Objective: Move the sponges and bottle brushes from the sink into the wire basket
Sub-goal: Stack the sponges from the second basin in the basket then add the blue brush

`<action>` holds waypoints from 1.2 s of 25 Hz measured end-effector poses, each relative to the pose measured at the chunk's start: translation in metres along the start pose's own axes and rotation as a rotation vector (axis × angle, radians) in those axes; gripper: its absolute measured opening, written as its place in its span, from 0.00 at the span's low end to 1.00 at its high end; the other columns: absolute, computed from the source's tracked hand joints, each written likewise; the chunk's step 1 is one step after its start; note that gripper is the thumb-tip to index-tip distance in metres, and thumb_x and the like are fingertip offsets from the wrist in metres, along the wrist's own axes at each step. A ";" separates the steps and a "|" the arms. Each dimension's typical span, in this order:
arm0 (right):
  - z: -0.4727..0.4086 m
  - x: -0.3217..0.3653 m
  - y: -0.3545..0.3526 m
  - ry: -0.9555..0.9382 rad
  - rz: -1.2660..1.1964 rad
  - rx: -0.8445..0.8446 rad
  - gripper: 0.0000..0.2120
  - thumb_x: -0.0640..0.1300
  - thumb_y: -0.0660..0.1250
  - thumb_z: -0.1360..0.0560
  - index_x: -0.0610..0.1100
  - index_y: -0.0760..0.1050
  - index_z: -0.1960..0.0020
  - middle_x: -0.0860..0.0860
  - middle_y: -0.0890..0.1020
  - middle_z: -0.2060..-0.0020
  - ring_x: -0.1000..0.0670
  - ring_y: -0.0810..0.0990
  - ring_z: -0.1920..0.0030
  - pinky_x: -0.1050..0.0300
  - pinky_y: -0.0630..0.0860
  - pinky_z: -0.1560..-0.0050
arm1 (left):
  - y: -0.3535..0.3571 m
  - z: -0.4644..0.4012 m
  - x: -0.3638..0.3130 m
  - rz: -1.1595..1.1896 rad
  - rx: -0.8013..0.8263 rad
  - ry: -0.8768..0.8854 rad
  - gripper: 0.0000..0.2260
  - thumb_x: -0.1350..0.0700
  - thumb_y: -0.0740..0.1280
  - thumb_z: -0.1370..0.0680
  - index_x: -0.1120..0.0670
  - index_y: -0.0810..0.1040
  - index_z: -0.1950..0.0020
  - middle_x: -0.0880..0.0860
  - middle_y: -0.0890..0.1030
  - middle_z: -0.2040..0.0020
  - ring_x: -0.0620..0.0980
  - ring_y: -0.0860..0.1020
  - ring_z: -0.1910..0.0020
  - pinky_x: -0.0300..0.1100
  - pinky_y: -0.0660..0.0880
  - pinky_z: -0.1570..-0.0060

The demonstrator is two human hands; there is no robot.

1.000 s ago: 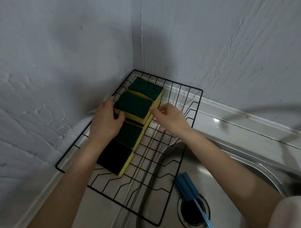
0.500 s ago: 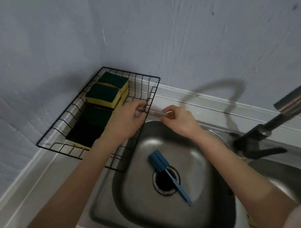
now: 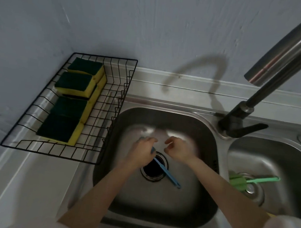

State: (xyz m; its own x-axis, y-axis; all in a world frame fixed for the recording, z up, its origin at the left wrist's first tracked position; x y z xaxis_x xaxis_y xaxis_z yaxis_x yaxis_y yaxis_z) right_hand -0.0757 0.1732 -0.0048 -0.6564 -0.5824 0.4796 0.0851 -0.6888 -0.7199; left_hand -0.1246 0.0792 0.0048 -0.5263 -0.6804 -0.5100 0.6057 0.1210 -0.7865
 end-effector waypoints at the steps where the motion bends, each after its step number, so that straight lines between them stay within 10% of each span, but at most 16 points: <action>1: -0.004 -0.010 0.010 0.029 -0.004 0.014 0.16 0.42 0.64 0.26 0.42 0.71 0.38 0.44 0.79 0.42 0.46 0.77 0.41 0.55 0.73 0.42 | 0.014 -0.005 0.006 -0.007 0.036 -0.007 0.22 0.61 0.62 0.24 0.56 0.63 0.31 0.57 0.68 0.30 0.55 0.66 0.32 0.48 0.65 0.32; 17: -0.039 -0.073 0.118 0.141 0.162 0.224 0.15 0.40 0.61 0.26 0.39 0.70 0.40 0.39 0.75 0.40 0.40 0.75 0.40 0.49 0.73 0.42 | 0.079 -0.040 0.064 -0.203 0.202 -0.106 0.30 0.59 0.60 0.24 0.54 0.50 0.26 0.51 0.48 0.23 0.58 0.42 0.24 0.53 0.53 0.27; 30: -0.010 -0.027 0.001 -0.051 -0.055 0.039 0.14 0.42 0.63 0.25 0.43 0.77 0.40 0.46 0.82 0.45 0.48 0.79 0.45 0.60 0.71 0.45 | 0.021 -0.031 0.035 -0.222 -0.037 -0.064 0.32 0.55 0.62 0.25 0.52 0.48 0.26 0.53 0.51 0.23 0.58 0.46 0.25 0.53 0.49 0.26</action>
State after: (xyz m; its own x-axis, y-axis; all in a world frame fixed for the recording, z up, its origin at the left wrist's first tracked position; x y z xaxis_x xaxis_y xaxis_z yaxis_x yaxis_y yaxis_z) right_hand -0.0656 0.1929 -0.0234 -0.6218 -0.5636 0.5438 0.0799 -0.7364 -0.6718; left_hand -0.1487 0.0805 -0.0406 -0.6048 -0.7375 -0.3005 0.4564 -0.0117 -0.8897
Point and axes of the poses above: each hand's wrist, its own z-axis away from the middle knuckle, its own y-axis out of the palm, x = y × z, the point moved 10 cm from there along -z, towards the middle knuckle
